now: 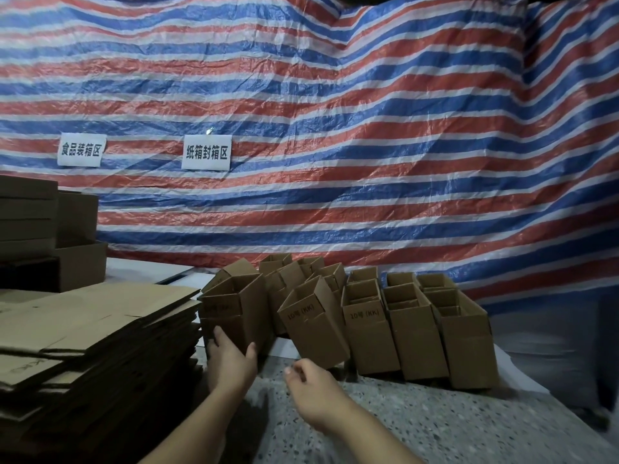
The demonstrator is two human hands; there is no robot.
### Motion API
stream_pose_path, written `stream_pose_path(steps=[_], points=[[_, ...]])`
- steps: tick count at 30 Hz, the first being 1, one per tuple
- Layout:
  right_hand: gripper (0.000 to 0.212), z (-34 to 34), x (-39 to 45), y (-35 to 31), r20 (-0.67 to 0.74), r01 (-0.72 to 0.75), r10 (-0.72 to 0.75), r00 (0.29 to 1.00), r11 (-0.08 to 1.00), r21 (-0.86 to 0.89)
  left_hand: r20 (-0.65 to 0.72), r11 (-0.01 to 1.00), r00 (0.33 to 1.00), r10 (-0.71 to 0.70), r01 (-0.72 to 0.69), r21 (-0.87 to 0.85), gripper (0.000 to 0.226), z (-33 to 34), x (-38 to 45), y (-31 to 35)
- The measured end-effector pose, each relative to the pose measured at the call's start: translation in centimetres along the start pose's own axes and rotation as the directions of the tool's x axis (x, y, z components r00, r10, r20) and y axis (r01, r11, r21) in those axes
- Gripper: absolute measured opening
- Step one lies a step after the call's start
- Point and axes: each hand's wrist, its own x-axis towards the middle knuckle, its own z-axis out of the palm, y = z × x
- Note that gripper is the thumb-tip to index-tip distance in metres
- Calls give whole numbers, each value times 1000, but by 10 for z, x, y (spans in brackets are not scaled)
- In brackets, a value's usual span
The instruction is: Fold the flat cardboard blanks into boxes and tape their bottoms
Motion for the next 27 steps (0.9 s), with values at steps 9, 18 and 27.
stream_pose_path(steps=[9,18,27], points=[[47,-11,-28,-30,-82,77,-77,994,997,-8,50,993,992,112,-113,28,67,-42,-47,11],[33,-21,-55,-50,-260,222,-189,947,969,106,56,921,936,348,-331,-204,17,-99,-122,42],[25,-27,-76,-55,-463,328,-220,859,930,166,42,846,889,457,-419,-330,14,-137,-152,74]])
